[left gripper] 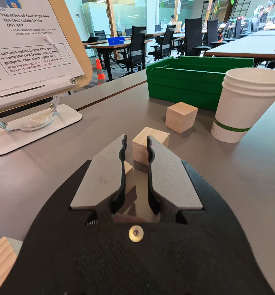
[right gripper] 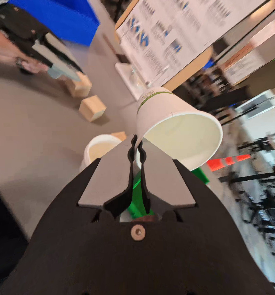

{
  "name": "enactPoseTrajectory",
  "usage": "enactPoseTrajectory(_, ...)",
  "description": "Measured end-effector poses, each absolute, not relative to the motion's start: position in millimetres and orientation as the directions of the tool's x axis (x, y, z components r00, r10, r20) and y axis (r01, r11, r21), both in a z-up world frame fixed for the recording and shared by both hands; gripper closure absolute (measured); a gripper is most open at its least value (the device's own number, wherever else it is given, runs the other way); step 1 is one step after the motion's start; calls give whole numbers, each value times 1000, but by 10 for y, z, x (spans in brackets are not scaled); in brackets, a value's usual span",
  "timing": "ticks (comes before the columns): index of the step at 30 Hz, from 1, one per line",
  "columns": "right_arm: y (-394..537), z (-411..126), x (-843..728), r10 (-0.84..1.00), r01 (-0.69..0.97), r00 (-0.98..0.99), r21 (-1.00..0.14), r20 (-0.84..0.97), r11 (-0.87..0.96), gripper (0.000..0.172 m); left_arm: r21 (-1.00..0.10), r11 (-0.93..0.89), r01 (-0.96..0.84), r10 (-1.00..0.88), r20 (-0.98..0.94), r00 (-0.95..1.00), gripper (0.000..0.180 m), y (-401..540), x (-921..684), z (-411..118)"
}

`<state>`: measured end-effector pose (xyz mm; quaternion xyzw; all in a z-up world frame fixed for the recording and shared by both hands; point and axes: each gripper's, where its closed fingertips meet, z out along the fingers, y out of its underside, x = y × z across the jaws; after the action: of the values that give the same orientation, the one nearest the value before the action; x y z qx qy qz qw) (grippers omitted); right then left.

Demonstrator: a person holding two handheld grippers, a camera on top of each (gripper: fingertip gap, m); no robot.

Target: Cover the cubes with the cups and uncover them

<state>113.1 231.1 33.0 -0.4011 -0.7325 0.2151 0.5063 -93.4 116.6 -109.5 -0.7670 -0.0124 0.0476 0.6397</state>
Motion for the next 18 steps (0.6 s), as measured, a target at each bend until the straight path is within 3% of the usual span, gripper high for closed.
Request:
enactPoseTrajectory(7,2414,-66,1473,807,667,-411,-463,425,584,172,-981,-188,-41,87,-58,995,158,1202,-923,-1129)
enactPoseTrajectory(18,2197,-494,1431,693,695,-659,-115,294,710,172,-970,-240,-45,75,-64,995,157,1223,-922,-1255)
